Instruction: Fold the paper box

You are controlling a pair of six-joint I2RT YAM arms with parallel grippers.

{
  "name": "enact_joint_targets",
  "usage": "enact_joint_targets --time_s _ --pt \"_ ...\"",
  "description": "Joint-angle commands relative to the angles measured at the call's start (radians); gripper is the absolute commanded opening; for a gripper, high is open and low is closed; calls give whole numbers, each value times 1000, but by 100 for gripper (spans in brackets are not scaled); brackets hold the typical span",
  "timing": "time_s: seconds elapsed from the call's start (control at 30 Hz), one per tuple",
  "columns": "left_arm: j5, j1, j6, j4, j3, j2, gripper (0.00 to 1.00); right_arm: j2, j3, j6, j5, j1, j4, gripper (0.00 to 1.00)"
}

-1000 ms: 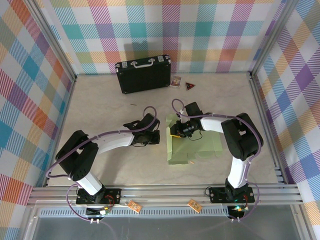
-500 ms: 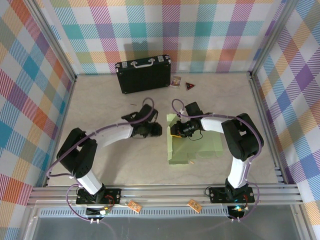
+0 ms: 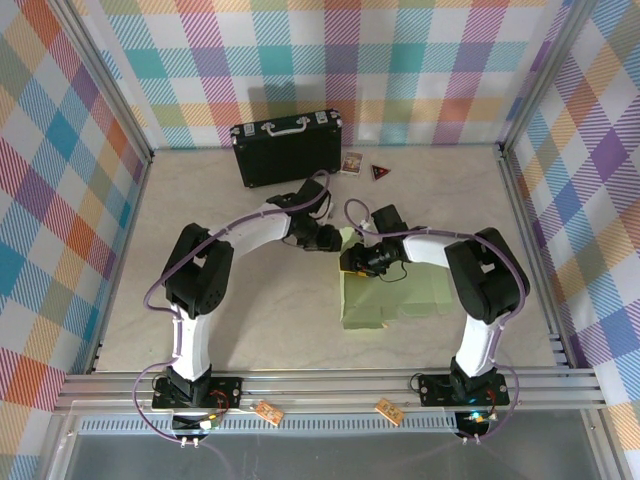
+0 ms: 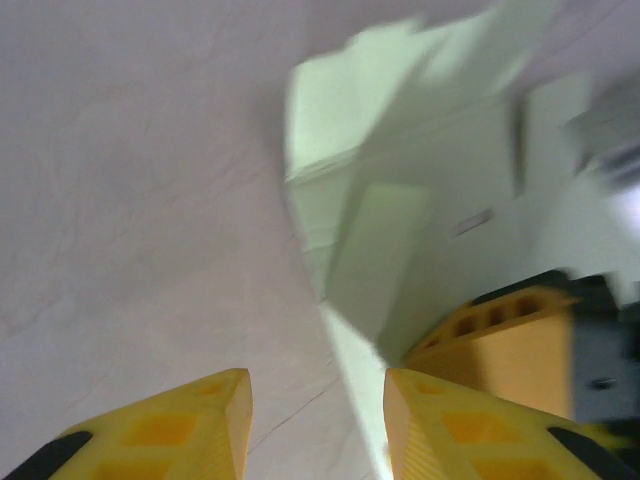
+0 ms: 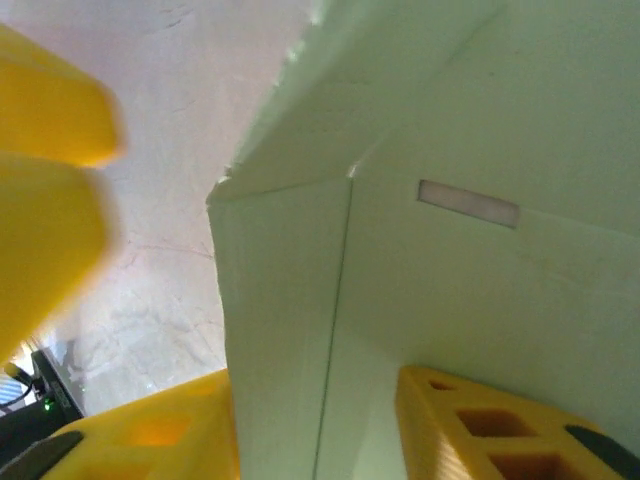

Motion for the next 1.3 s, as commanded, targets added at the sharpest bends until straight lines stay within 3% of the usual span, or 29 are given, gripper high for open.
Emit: enact_joint_targets --time_s 0.0,0.17,0.3,0.43,0.67,0.93,1.07,1.17,1.27 --pt "15 31 -49 73 -122 -80 39 -60 -43 -17 -4 -4 -20 53" --pt "56 65 -82 147 -238 -138 39 -193 -70 -9 -26 -4 20 65" --pt "58 77 -91 162 -263 -184 40 -264 -97 -9 43 -6 11 69" --pt "97 78 -39 132 -214 -174 41 -214 -78 -27 172 -6 -80 63" --pt "185 65 34 84 -74 -58 48 -88 -60 0 217 -7 -92 53" --pt "123 14 40 20 27 49 48 -22 -39 23 266 -7 -125 48" --pt "94 -4 26 11 63 78 45 8 -26 27 261 -7 -137 47" --pt "31 -10 -17 -12 101 104 31 7 -28 27 263 -7 -138 47" --pt "6 -13 -51 -20 124 120 23 8 -31 25 266 -7 -141 47"
